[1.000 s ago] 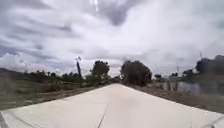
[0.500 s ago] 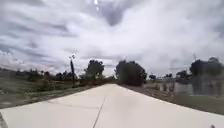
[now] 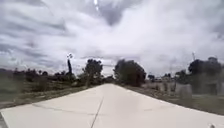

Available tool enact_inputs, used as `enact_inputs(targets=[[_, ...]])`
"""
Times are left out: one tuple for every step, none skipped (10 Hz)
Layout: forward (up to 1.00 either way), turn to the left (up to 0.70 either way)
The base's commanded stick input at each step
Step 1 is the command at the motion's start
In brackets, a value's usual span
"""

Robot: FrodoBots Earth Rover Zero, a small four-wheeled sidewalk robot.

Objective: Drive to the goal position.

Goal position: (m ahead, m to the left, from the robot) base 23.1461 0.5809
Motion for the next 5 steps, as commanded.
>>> enact_inputs(targets=[[0.85, 0.00], [0.85, 0.00], [0.85, 0.00], [0.85, 0.00], [0.85, 0.00]])
